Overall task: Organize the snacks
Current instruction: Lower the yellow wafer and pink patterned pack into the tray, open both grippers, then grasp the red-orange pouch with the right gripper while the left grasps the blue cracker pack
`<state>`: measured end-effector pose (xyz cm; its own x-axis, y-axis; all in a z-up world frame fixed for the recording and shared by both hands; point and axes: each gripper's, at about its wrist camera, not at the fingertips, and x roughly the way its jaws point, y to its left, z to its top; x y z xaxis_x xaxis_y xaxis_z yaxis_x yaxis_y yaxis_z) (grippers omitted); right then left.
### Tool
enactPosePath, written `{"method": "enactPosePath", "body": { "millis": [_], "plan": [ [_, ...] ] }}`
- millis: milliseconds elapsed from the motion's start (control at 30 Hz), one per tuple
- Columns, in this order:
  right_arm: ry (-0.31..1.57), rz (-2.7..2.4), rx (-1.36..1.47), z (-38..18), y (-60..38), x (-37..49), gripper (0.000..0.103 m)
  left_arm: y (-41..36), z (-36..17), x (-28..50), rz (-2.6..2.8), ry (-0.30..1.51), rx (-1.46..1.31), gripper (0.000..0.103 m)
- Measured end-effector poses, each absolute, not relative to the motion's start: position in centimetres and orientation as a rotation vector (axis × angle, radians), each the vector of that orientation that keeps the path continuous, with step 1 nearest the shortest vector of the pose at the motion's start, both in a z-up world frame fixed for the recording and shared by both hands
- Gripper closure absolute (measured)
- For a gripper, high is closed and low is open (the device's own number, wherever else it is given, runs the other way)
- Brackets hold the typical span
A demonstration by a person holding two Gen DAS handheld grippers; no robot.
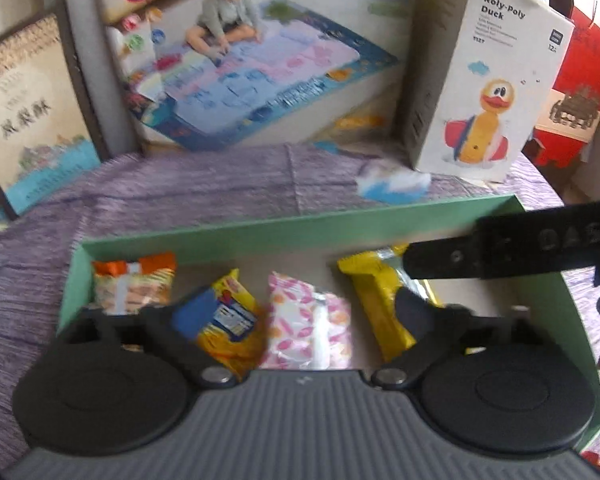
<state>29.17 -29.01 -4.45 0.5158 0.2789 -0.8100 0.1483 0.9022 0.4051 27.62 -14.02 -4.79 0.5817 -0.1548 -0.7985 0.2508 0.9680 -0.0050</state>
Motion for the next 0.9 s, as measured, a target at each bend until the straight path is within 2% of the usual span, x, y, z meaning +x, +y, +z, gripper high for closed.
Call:
{"method": "enactPosePath", "body": {
  "millis": [100,267,633,900],
  "plan": [
    [1.035,0.071,0.478,-4.4,-29.4,28.5,0.003,-14.1,-4.8,27.3,-0.24,0.937,0.12,0.0],
    [1.023,0.054,0.487,-3.1,-30.1,26.1,0.0,-14.5,-4.1,25.4,-0.253,0.957,0.118,0.0],
    [0.99,0.046,0.476,0.5,-30.7,17.4,0.0,-15.5,-2.2,17.9,-0.314,0.966,0.144,0.0],
    [1.007,0.032,0.501,-0.1,-30.6,10.6,0.0,-14.8,-2.5,10.8,-0.347,0.999,0.14,0.0]
  ]
}}
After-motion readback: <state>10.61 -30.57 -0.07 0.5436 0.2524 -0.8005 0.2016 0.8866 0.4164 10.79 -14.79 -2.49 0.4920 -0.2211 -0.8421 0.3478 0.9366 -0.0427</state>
